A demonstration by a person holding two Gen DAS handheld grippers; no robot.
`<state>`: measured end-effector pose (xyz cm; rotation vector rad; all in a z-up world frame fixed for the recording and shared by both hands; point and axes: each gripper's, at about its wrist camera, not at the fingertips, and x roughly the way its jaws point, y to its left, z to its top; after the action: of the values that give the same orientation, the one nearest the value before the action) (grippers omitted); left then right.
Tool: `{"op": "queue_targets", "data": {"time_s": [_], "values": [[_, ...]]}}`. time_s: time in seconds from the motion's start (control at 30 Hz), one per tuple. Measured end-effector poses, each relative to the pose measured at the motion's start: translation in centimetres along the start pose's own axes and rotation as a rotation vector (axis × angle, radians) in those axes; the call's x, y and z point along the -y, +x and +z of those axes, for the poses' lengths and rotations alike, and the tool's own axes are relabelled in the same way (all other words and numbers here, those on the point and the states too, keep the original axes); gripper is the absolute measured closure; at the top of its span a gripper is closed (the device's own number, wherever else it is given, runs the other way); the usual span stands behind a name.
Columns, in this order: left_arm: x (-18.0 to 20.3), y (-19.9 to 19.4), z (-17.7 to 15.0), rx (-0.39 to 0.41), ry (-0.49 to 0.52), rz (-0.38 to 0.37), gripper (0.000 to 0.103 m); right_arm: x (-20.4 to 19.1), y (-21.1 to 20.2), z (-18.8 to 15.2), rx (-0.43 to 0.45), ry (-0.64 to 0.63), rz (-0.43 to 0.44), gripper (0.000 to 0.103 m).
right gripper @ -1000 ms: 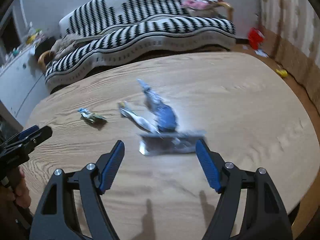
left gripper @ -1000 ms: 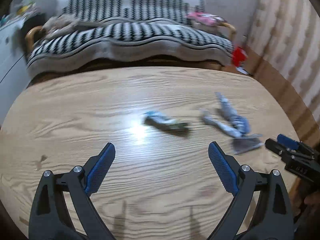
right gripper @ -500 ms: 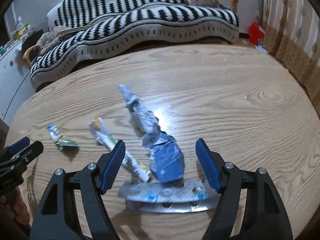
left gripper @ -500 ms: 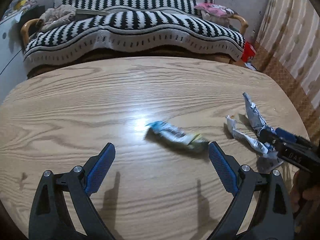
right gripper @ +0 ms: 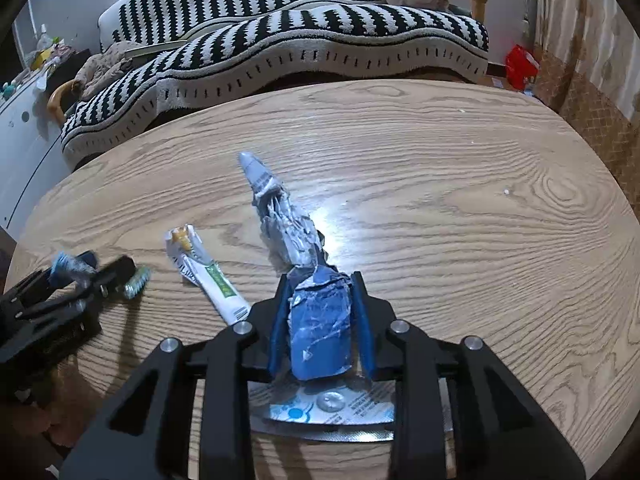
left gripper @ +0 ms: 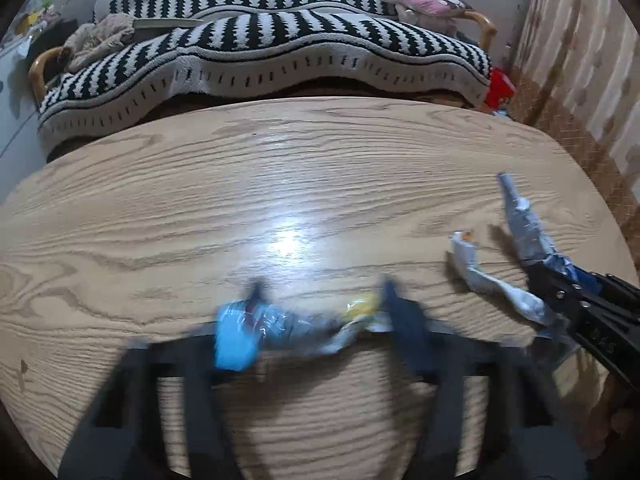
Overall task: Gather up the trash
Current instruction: 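Grasp the blue candy wrapper with the left tool while the right tool grasps the blue foil wrapper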
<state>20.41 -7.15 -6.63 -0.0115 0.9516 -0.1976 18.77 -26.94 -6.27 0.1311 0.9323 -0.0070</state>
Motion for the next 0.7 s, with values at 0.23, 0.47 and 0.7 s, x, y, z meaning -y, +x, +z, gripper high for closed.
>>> {"op": "queue_targets", "data": {"time_s": [0.23, 0.47, 0.7], "values": [[0.6, -1.0, -0.1, 0.001, 0.003, -0.037, 0.091, 0.0, -1.7, -0.2, 0.037, -0.002, 0.004, 0.075], [1.6, -2.6, -0.1, 0.022, 0.02, -0.046, 0.091, 1.2, -4.5, -0.2, 0.077, 0.008, 0.004, 0.075], [4.7, -5.2, 0.0, 0.058, 0.05, -0.076, 0.091, 5.3, -8.9, -1.4, 0.121, 0.059, -0.019, 0.075]]}}
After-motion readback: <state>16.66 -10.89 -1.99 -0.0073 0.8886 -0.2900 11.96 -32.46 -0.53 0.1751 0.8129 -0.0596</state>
